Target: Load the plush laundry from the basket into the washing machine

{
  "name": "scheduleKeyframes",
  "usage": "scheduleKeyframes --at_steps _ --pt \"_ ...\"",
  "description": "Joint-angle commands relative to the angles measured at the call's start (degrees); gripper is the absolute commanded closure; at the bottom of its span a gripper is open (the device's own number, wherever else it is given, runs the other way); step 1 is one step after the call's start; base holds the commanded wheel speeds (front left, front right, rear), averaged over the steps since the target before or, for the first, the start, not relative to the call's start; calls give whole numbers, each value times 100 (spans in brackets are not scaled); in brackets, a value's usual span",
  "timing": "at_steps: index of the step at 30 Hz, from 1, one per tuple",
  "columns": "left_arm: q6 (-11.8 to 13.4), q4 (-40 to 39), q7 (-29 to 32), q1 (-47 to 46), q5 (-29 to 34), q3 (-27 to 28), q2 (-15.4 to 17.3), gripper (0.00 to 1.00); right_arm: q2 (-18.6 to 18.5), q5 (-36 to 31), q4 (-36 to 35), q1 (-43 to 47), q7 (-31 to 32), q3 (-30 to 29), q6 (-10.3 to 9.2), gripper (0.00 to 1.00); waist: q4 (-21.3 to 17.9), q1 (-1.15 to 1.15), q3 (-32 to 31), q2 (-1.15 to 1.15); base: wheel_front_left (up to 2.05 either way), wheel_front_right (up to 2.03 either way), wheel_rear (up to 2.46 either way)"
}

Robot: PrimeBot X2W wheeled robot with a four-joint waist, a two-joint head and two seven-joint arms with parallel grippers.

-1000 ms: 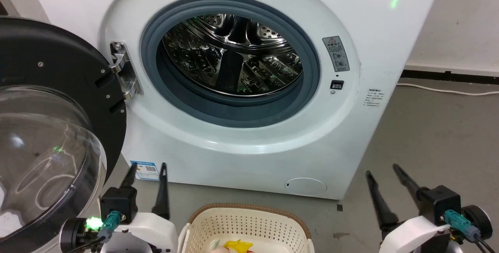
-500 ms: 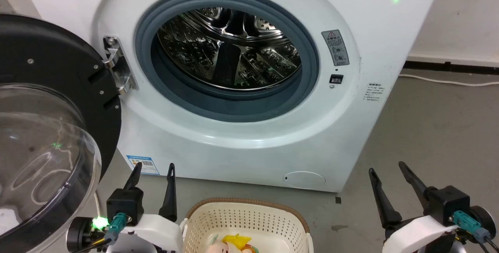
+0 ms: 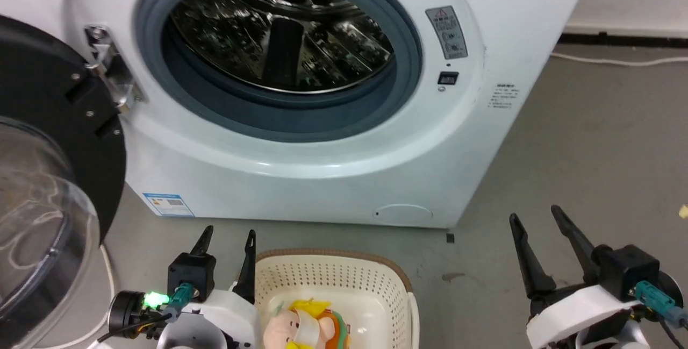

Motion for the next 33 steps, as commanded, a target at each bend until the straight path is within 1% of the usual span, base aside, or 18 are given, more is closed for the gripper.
scheduleKeyframes --at_steps 1,7,15,25,33 --pt "-36 129 -2 -147 -48 -49 53 0 -1 91 -41 -125 -65 6 -1 0 -93 -1 137 -1 0 0 0" --pt "-42 525 -28 -327 -74 -83 157 0 -1 246 -130 -226 -137 24 -2 0 -262 -1 415 -1 0 0 0" --pt "-118 1171 32 -516 -95 -209 347 0 -1 459 -210 -311 -232 113 -2 0 -531 -1 770 -1 0 0 0" --pt "-197 1954 37 -776 -263 -257 565 0 -1 740 -297 -369 -351 228 -2 0 -895 -1 1231 -1 0 0 0" --pt "-266 2562 223 -1179 -216 -497 791 0 -1 945 -364 -499 -446 300 -3 0 -1101 -1 1635 -1 0 0 0"
